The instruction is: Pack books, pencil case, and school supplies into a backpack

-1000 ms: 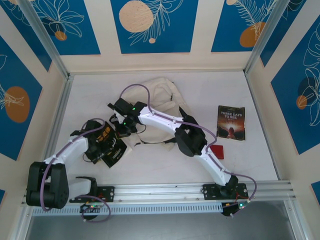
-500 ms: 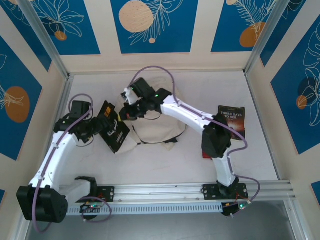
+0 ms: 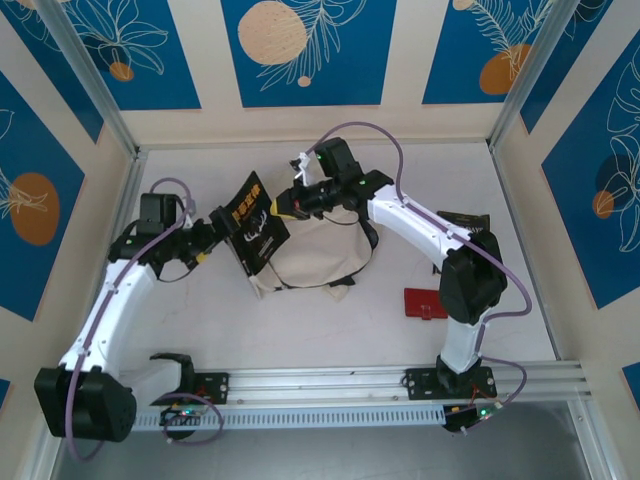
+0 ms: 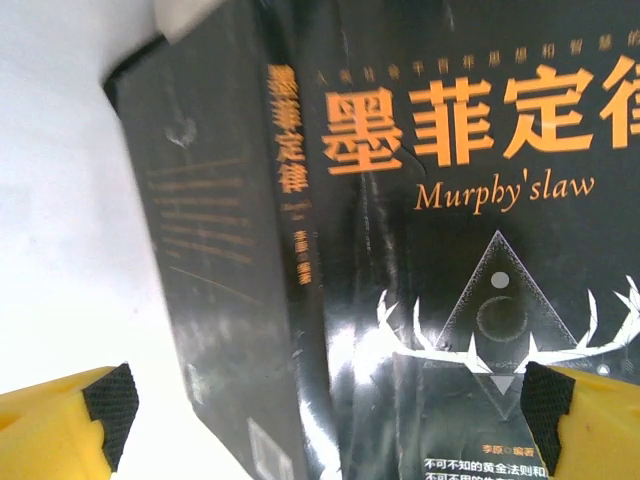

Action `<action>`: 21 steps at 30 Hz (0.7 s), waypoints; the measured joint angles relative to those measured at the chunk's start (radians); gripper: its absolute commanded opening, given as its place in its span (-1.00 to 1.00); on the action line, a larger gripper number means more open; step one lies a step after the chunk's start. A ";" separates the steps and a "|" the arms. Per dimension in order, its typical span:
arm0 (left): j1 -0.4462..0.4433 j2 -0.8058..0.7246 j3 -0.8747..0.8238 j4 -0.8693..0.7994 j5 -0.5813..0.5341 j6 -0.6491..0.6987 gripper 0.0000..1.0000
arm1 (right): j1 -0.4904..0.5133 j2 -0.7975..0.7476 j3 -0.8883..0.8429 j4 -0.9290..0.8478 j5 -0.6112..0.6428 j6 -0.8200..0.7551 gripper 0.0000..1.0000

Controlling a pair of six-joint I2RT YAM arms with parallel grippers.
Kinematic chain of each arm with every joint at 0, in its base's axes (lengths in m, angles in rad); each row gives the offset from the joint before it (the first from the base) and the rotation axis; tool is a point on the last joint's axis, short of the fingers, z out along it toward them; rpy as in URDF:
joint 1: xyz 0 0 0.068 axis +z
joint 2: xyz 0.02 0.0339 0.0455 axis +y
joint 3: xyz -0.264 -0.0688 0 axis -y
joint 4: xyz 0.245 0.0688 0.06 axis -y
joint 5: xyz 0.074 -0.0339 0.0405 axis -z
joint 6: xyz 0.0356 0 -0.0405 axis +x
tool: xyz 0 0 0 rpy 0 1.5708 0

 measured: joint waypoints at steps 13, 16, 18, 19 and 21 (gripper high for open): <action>0.000 0.141 -0.095 0.096 0.064 0.020 0.71 | -0.002 0.040 -0.075 0.069 -0.011 0.042 -0.75; 0.000 0.145 -0.096 0.101 0.064 0.028 0.45 | -0.002 0.051 -0.080 0.072 -0.010 0.042 -0.20; 0.000 0.153 -0.097 0.102 0.057 0.027 0.26 | -0.002 0.052 -0.093 0.072 -0.007 0.047 0.11; 0.000 0.158 -0.098 0.102 0.056 0.030 0.16 | -0.002 0.052 -0.099 0.072 -0.004 0.043 0.19; 0.000 0.168 -0.100 0.102 0.051 0.029 -0.03 | -0.002 0.052 -0.112 0.069 0.014 0.046 0.29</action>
